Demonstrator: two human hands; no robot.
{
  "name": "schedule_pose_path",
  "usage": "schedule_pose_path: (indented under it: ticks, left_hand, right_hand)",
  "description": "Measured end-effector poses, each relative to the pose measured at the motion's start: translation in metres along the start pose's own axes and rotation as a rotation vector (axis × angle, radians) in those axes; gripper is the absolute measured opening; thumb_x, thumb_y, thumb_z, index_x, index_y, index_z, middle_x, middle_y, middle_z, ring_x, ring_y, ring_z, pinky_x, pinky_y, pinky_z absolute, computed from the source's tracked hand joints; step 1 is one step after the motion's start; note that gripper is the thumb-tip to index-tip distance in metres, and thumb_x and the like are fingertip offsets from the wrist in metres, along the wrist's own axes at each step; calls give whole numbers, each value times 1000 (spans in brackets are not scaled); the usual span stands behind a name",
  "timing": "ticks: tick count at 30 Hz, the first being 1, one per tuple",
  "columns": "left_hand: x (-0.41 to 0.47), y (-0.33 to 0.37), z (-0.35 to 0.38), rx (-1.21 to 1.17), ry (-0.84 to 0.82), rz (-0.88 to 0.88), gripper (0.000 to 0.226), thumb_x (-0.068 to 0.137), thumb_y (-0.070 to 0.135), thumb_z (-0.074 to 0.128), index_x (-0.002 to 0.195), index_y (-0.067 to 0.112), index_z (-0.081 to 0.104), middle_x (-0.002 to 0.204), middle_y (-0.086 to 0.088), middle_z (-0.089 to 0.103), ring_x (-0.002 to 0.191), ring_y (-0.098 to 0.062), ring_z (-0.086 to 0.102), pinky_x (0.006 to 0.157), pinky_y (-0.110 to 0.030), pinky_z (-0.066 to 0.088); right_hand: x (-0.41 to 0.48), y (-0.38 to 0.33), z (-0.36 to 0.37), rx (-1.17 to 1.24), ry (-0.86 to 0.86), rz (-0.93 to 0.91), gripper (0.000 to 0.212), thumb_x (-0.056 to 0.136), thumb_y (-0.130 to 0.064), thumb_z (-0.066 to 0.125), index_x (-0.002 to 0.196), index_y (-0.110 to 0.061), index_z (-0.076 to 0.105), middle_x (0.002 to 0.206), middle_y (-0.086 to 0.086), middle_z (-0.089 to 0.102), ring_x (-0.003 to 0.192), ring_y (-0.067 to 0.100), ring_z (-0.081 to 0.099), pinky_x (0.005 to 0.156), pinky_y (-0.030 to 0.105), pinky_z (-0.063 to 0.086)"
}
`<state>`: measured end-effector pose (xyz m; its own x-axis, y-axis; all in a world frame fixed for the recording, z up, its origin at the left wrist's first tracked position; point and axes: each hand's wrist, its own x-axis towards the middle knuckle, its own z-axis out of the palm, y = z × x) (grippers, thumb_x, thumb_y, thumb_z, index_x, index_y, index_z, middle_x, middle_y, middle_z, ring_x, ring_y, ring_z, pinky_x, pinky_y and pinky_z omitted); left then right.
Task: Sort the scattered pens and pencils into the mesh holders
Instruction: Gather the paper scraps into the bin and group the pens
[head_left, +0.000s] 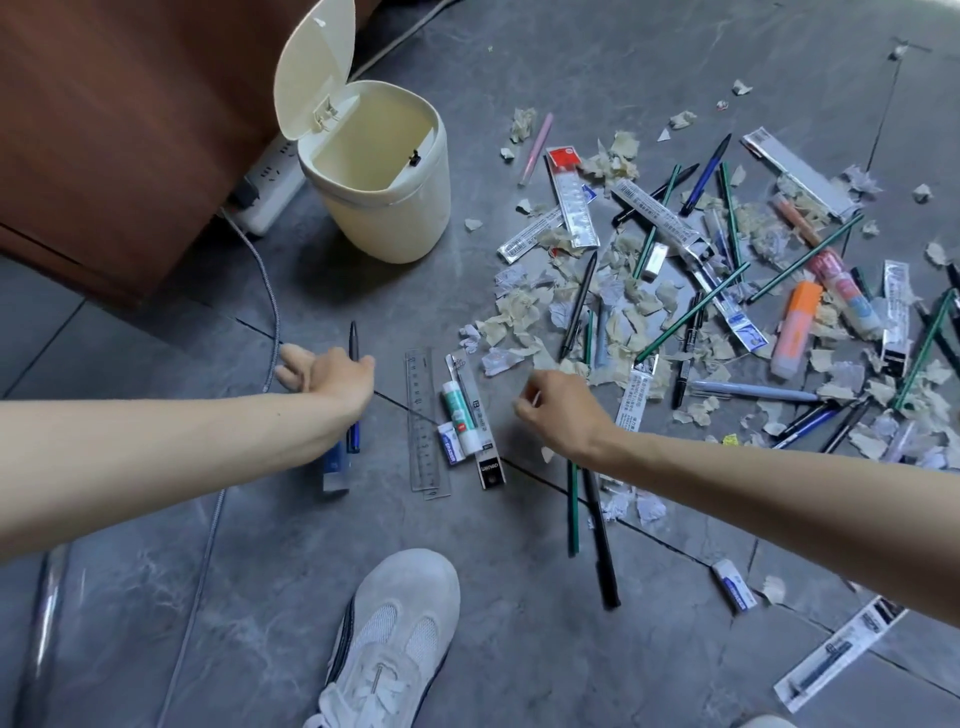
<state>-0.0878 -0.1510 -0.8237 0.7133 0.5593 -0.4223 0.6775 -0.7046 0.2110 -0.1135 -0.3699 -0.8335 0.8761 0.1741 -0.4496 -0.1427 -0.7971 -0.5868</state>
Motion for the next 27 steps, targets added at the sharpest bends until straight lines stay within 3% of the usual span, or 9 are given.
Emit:
schedule_pose_path:
  ticks: [3, 5, 8, 10, 12, 16, 19, 21, 27]
  left_hand:
    - [4, -19, 4, -58, -214, -150, 58, 90, 31, 60, 139, 6, 40, 154, -12, -1, 136, -33, 22, 109, -35, 22]
    - [4, -24, 5, 51, -277, -120, 62, 88, 32, 63, 141, 10, 39, 155, -12, -2, 136, -37, 20, 112, -37, 21]
    - [2, -19, 4, 122, -264, 75, 34, 90, 32, 60, 112, 6, 61, 144, -22, 22, 125, -40, 35, 108, -39, 29]
    - [-2, -12, 3, 13, -307, 161, 27, 90, 32, 59, 94, 6, 63, 128, -21, 39, 113, -34, 46, 99, -35, 37]
    - [-9, -3, 5, -115, -376, 216, 27, 88, 32, 61, 89, 5, 65, 118, -19, 48, 96, -28, 54, 86, -31, 43]
    - [-26, 20, 14, -264, -435, 254, 28, 85, 30, 64, 71, 7, 56, 108, -19, 56, 82, -26, 56, 69, -30, 43]
    - [-37, 37, 17, -304, -456, 261, 23, 84, 29, 62, 72, 10, 58, 99, -18, 56, 79, -27, 55, 67, -30, 43]
    - [-43, 46, 18, -319, -509, 262, 19, 84, 26, 63, 74, 10, 61, 85, -13, 53, 70, -24, 49, 62, -28, 40]
    - [-52, 59, 22, -312, -576, 254, 17, 87, 22, 60, 76, 9, 60, 76, -9, 54, 72, -25, 51, 63, -32, 42]
  right_hand:
    - [2, 9, 1, -20, -9, 42, 21, 93, -16, 50, 89, 0, 63, 89, 15, 67, 75, 21, 58, 65, 27, 45]
    - [3, 9, 2, -30, -25, 50, 21, 93, -16, 50, 89, 0, 64, 88, 15, 68, 72, 19, 57, 62, 24, 41]
    - [4, 5, 4, -26, -53, 53, 22, 92, -14, 51, 90, 2, 65, 87, 17, 69, 74, 22, 62, 62, 25, 46]
    - [3, 0, 5, -33, -108, 56, 20, 91, -12, 51, 92, 2, 66, 90, 16, 69, 79, 24, 63, 66, 26, 48]
    - [1, -4, 6, 9, -180, 84, 17, 89, -9, 52, 93, 0, 67, 87, 15, 69, 69, 19, 61, 56, 22, 47]
    - [-5, -11, 7, 336, -349, 229, 24, 90, 1, 48, 111, -1, 59, 84, 18, 64, 58, 19, 58, 49, 24, 48]
    - [-8, -15, 8, 403, -474, 240, 41, 93, 1, 46, 134, -8, 46, 105, 16, 62, 64, 14, 58, 50, 21, 48]
    - [-11, -16, 8, 428, -546, 223, 48, 94, 2, 44, 139, -14, 43, 99, 7, 62, 67, 11, 60, 55, 21, 50]
    - [-12, -13, 0, 470, -599, 199, 47, 88, 12, 34, 123, -11, 56, 96, 6, 64, 71, 14, 59, 60, 22, 47]
